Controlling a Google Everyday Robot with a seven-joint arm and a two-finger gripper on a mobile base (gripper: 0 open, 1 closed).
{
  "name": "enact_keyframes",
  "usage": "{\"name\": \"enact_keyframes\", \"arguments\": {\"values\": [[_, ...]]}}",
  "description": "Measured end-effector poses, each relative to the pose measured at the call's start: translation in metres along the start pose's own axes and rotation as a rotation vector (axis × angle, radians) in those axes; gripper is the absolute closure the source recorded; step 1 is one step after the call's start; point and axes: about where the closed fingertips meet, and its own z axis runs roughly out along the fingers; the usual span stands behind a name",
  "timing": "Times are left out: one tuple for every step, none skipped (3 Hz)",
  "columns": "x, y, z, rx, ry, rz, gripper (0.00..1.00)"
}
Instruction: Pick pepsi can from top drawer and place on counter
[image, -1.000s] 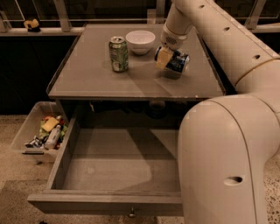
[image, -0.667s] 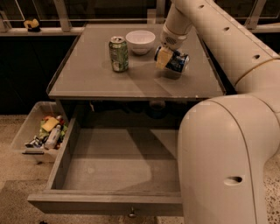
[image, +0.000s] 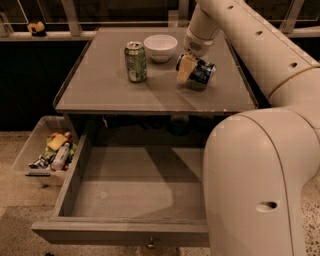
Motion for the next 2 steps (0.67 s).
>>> {"name": "enact_keyframes", "arguments": {"values": [[0.0,0.0,0.0001,0.0,0.0,0.0,0.0],[0.0,0.0,0.0002,0.0,0.0,0.0,0.0]]}}
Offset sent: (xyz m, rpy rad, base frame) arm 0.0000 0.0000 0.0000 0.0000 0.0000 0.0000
